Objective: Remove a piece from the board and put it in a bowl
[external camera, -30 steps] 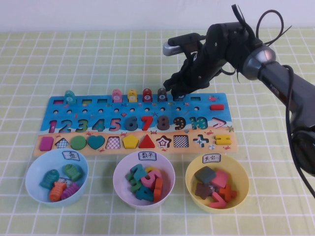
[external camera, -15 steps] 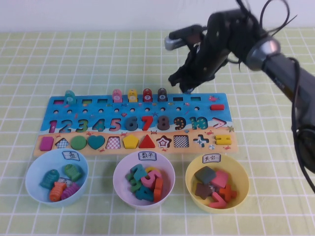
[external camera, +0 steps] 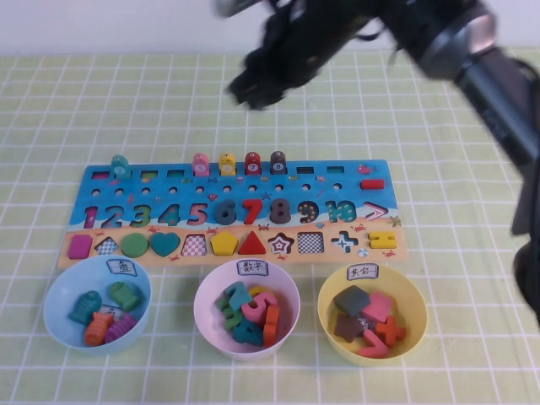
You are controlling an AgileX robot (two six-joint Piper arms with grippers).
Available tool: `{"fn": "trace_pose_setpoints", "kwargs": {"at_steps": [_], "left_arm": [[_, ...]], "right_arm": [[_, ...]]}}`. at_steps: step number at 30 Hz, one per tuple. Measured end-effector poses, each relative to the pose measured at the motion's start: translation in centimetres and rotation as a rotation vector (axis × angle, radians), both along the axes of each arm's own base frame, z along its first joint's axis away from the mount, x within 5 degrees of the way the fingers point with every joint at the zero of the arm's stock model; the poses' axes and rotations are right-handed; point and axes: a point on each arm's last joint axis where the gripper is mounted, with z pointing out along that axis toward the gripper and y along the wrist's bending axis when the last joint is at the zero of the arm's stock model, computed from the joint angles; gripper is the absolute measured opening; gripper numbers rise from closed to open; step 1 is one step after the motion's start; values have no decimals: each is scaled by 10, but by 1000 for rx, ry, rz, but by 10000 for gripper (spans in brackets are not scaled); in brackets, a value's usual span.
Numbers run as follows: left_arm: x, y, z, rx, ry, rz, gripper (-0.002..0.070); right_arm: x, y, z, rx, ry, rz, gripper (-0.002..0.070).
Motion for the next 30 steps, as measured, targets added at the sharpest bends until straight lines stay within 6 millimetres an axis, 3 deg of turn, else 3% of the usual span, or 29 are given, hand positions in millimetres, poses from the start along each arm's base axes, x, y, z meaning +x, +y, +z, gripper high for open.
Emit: {"fn": "trace_pose_setpoints", "kwargs": {"at_steps": [5, 10, 22, 30], "left_arm": [[0, 0, 0, 0, 0, 0, -4], [0, 0, 0, 0, 0, 0, -5], [0, 0, 0, 0, 0, 0, -5], [0, 0, 0, 0, 0, 0, -4]], "right_arm": [[-54, 64, 0, 22, 18, 222, 221], [-91, 99, -10, 64, 93, 382, 221], [-117, 134, -97, -63, 264, 542, 221], [-113, 147, -113, 9, 201, 615, 221]]}}
